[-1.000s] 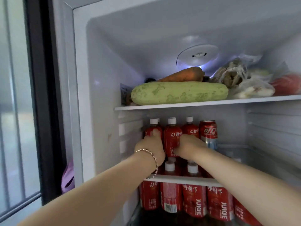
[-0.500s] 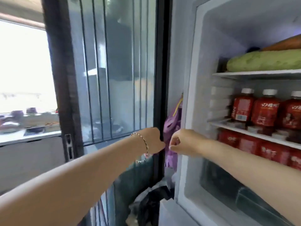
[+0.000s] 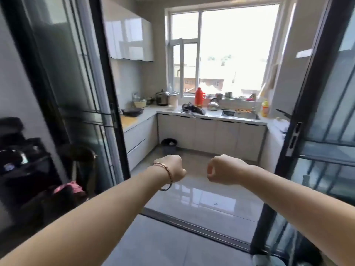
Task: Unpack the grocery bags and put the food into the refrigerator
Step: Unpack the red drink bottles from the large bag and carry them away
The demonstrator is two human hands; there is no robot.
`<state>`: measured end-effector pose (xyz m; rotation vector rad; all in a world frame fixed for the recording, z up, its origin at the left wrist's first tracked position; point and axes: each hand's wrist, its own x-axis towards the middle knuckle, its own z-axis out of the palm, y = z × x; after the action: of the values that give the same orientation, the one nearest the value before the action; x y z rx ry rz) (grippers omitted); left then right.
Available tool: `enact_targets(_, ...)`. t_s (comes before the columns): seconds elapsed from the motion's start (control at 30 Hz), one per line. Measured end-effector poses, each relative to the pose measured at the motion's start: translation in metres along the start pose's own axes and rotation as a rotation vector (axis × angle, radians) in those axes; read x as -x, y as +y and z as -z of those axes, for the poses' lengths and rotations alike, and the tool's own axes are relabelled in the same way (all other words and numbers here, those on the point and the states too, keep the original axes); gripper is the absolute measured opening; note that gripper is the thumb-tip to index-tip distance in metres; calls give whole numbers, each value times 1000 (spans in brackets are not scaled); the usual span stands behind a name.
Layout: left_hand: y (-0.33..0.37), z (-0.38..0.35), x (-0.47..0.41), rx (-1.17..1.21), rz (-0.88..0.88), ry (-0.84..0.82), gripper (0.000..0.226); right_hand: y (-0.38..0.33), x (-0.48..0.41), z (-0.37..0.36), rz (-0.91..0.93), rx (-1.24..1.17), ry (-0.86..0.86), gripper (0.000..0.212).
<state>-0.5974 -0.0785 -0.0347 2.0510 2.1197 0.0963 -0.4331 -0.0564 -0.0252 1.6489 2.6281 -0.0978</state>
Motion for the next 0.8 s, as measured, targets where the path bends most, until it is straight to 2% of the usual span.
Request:
enact_targets(0.13,-194,-8,59,48,297,-43,28,-174,-68,-34,249,28,-77,30)
enact_targets(0.33,-378,-16,148,152,631,-62,24,-374,-125,-78,529,2,-137,21)
enact_targets(0.5,-497,-21,214,243,888,1,26,-530,-152,-108,780,-99,-235,21)
enact_targets(0.6,-557,-25,237,249,1011,59,27,-608,-172,-125,910,-89,-216,16)
enact_targets(0.8,-672,-22,254,276,1208,220,15,-748,-228,-140,1093,-49,-266,22)
